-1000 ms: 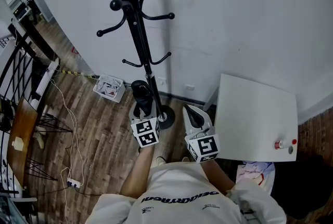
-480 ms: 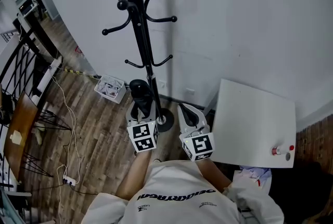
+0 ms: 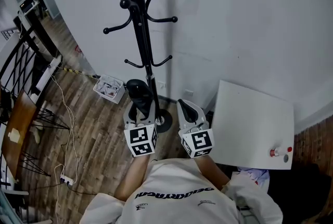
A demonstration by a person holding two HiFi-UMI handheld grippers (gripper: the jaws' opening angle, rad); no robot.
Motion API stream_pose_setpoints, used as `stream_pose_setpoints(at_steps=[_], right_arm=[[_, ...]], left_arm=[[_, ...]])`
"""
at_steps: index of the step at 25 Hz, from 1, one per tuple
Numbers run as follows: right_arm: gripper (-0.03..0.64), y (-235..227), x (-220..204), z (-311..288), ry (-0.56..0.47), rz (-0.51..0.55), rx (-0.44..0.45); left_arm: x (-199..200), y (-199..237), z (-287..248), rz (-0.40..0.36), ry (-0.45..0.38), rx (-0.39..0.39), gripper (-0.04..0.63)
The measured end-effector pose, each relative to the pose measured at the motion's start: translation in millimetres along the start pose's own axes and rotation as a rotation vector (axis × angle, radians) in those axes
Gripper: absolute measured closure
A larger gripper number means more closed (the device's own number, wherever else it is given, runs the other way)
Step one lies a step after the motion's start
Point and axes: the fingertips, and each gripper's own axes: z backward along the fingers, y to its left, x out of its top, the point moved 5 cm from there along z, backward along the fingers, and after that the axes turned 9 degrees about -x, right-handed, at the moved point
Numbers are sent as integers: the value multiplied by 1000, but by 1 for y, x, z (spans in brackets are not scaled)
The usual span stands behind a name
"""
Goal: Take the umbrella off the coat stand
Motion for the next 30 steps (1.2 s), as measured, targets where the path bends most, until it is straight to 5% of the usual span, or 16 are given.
stream_pose_setpoints(at_steps=[30], right_arm=[[621, 5, 3, -17, -27, 50, -4]], left_arm=[[23, -9, 10, -43, -84, -32, 354]])
